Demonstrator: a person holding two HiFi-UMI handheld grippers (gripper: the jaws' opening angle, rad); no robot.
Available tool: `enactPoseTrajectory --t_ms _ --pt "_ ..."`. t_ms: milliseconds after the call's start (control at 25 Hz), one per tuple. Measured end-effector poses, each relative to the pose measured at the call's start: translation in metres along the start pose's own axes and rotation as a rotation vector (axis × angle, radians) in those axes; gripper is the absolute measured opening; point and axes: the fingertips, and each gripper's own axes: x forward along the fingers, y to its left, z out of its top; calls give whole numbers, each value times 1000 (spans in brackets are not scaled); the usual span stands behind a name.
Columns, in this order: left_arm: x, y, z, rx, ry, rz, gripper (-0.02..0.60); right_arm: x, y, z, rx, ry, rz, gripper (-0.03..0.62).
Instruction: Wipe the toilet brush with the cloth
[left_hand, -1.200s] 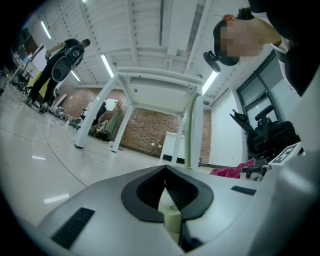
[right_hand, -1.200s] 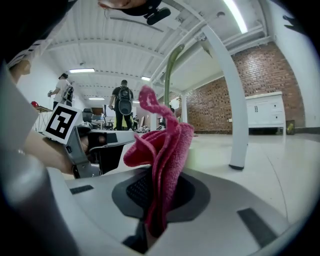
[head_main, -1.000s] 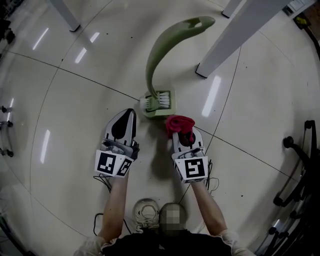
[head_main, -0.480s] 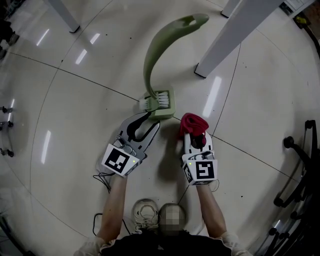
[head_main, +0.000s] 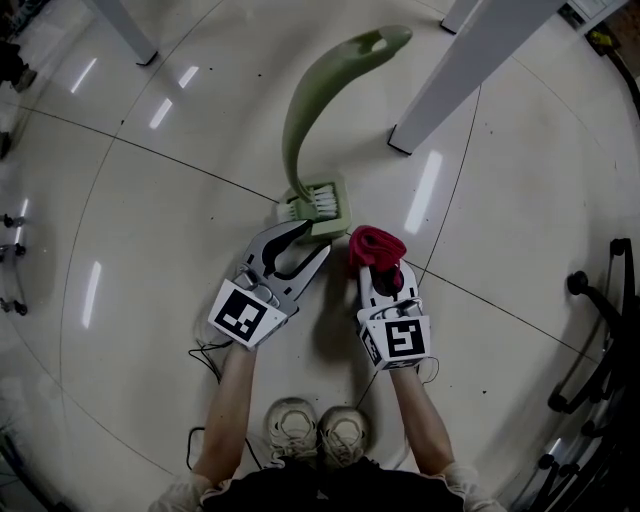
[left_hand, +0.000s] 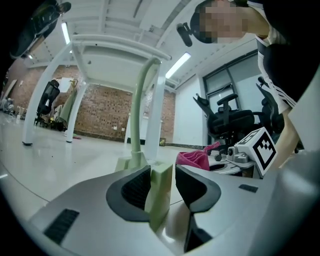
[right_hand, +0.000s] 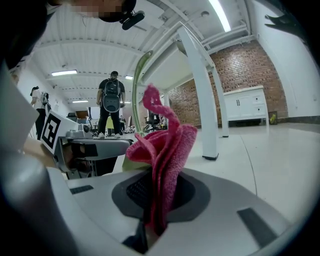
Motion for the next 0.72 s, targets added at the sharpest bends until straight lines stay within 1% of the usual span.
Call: enactPoseTrajectory --t_ms 160,240,280,320,400,440,480,560,640,720 --pt "-5 -16 -1 -6 3 -17 135 8 11 1 -8 1 33 32" --pt "-6 -29 -3 1 22 -34 135 13 10 3 -19 3 34 32" --pt "-6 -33 -2 -7 22 -34 135 15 8 4 -22 5 32 32" --pt "-9 -33 2 -31 8 -15 135 16 6 6 -27 6 29 32" --pt "-24 -20 14 -97 -42 76 135 18 5 10 -44 3 27 32" --pt "-33 -10 20 -111 -62 125 135 17 5 12 -50 -1 29 32" --pt "-42 1 23 -101 -73 164 135 15 5 13 -48 -3 29 32" --pt "-51 25 22 -48 -65 215 135 11 3 12 -33 -3 26 32" --pt "-49 45 12 -30 -34 236 133 6 5 8 -13 8 27 32" --pt "-42 57 2 -46 -6 224 135 1 13 4 0 22 39 32"
